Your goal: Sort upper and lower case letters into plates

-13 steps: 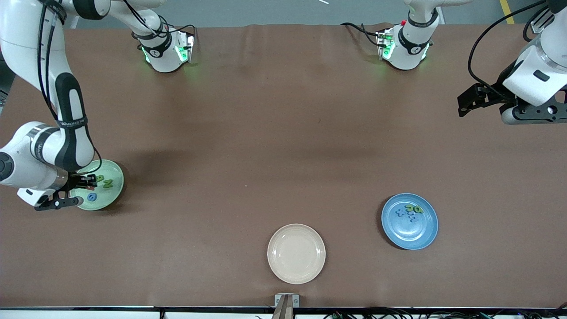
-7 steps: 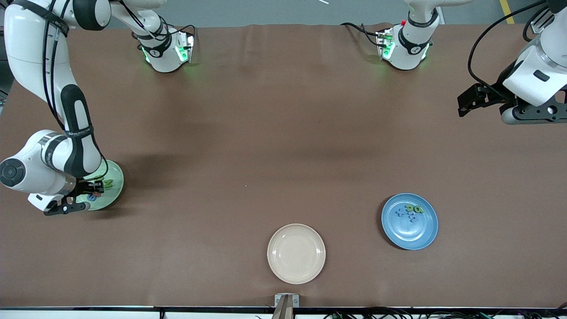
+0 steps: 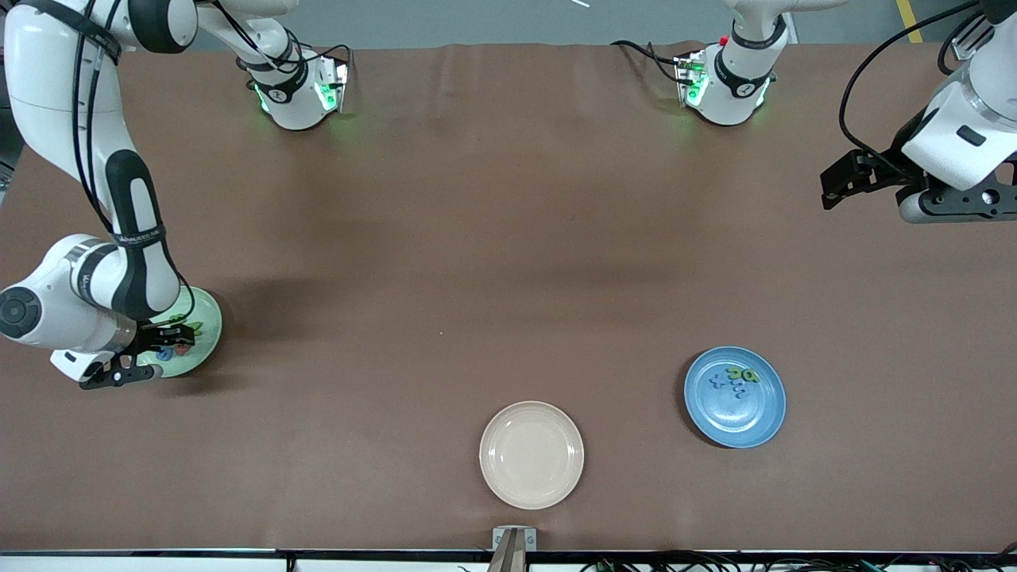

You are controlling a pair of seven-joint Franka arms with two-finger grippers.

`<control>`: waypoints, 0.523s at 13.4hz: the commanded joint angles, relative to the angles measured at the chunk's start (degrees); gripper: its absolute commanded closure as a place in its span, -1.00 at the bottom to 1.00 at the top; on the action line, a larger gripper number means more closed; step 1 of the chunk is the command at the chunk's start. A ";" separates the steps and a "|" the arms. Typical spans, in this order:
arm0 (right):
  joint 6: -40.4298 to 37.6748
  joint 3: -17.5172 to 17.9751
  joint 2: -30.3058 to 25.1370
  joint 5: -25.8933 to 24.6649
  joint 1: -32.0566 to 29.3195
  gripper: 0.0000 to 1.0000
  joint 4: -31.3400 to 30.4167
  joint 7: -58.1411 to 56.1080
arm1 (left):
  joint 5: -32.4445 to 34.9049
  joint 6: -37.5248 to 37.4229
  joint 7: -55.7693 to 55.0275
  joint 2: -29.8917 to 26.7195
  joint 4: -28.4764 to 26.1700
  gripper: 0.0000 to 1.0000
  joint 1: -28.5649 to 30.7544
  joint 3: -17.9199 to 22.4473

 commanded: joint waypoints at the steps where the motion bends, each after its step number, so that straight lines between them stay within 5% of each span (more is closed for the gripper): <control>1: -9.81 0.33 -10.04 0.58 2.32 -0.96 -1.67 7.58 | -0.53 0.34 0.08 -0.29 -0.17 -1.00 0.13 0.16; 7: -29.60 0.42 -28.68 -4.14 8.12 -0.98 -1.85 25.26 | -0.53 0.43 0.08 -0.20 -0.08 -1.00 0.13 0.07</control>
